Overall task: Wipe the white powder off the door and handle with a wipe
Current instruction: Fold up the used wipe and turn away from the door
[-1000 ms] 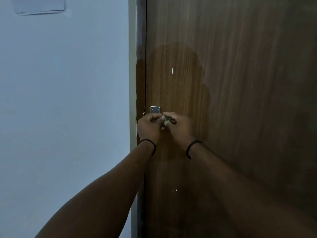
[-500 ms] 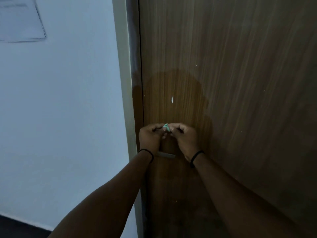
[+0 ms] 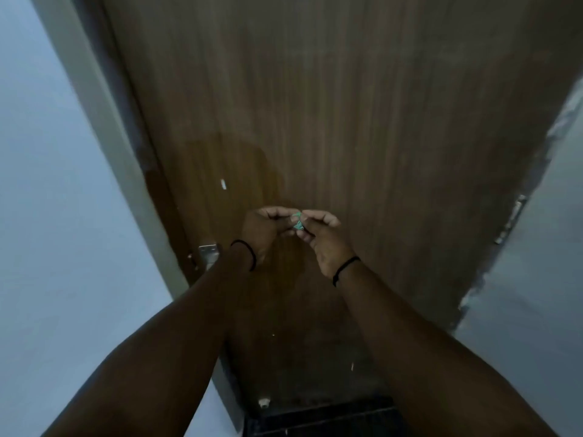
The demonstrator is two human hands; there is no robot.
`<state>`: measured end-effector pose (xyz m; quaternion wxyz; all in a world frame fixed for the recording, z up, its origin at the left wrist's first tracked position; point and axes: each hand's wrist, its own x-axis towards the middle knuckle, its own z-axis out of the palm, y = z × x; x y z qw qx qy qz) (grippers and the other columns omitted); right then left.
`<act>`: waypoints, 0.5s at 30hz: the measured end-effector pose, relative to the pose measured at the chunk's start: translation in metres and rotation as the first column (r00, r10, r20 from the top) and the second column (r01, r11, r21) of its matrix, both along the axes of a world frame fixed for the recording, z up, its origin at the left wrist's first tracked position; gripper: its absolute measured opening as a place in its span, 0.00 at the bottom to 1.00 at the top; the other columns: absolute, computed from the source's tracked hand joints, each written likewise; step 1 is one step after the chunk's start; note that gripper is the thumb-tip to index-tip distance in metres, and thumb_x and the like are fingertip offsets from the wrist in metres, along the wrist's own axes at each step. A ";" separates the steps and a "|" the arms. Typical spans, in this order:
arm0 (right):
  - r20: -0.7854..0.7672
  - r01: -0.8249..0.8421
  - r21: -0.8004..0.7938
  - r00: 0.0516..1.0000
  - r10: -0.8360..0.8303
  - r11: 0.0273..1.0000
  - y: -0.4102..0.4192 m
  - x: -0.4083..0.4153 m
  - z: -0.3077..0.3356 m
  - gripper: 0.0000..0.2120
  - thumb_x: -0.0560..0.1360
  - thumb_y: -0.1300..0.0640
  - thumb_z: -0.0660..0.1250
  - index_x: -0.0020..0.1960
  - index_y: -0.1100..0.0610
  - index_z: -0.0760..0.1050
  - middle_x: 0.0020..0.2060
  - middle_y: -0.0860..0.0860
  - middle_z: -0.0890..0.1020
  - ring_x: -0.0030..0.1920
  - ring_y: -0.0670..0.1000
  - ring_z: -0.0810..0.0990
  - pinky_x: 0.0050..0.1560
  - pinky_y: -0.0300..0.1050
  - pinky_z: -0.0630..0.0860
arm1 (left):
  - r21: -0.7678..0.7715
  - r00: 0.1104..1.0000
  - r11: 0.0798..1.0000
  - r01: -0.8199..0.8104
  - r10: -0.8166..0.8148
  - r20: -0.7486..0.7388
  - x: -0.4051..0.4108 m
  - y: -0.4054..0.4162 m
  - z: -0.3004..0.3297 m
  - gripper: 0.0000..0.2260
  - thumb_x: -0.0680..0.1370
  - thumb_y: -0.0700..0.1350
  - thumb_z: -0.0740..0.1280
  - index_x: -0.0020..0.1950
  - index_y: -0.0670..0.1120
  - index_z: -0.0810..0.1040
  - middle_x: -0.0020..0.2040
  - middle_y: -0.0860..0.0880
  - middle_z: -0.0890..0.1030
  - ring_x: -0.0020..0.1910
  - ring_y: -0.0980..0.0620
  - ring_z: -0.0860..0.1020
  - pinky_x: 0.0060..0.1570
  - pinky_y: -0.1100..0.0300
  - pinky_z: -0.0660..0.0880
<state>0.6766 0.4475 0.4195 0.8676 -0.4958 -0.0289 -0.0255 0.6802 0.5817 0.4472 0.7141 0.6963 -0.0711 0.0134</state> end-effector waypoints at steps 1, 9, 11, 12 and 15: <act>0.016 0.055 0.003 0.998 -0.055 0.999 -0.010 -0.002 -0.003 0.04 0.77 0.67 0.66 0.48 0.62 0.78 0.45 0.57 0.82 0.43 0.48 0.83 0.44 0.37 0.81 | 0.008 0.999 1.000 0.026 -0.026 -0.020 0.005 -0.012 -0.003 0.07 0.75 0.33 0.69 0.52 0.33 0.81 0.40 0.45 0.84 0.37 0.55 0.82 0.38 0.65 0.80; 0.058 0.382 -0.291 0.922 -0.382 0.877 -0.097 -0.055 -0.042 0.12 0.75 0.71 0.68 0.58 0.69 0.77 0.43 0.60 0.81 0.38 0.47 0.81 0.43 0.37 0.81 | 0.010 0.902 0.924 0.383 -0.371 -0.223 0.017 -0.106 -0.048 0.03 0.76 0.38 0.70 0.46 0.39 0.80 0.32 0.45 0.83 0.29 0.55 0.81 0.29 0.65 0.79; -0.005 0.489 -0.317 0.856 -0.517 0.813 -0.119 -0.075 -0.055 0.08 0.74 0.68 0.69 0.53 0.69 0.78 0.38 0.60 0.82 0.35 0.49 0.79 0.39 0.39 0.79 | 0.023 0.839 0.862 0.506 -0.486 -0.247 0.010 -0.137 -0.064 0.04 0.77 0.39 0.69 0.47 0.38 0.79 0.34 0.43 0.82 0.30 0.52 0.81 0.30 0.64 0.79; -0.047 0.551 -0.316 0.804 -0.593 0.772 -0.134 -0.092 -0.066 0.07 0.74 0.67 0.70 0.51 0.69 0.79 0.36 0.59 0.81 0.33 0.50 0.79 0.38 0.40 0.79 | 0.017 0.789 0.816 0.578 -0.553 -0.265 0.001 -0.161 -0.076 0.04 0.77 0.39 0.69 0.49 0.39 0.79 0.34 0.44 0.82 0.29 0.53 0.81 0.30 0.64 0.79; -0.148 0.659 -0.262 0.695 -0.704 0.705 -0.161 -0.137 -0.094 0.02 0.74 0.66 0.71 0.44 0.64 0.78 0.34 0.59 0.80 0.33 0.53 0.78 0.39 0.46 0.78 | 0.020 0.691 0.718 0.696 -0.661 -0.293 -0.028 -0.208 -0.107 0.06 0.78 0.37 0.67 0.54 0.39 0.80 0.34 0.47 0.83 0.29 0.55 0.81 0.34 0.64 0.80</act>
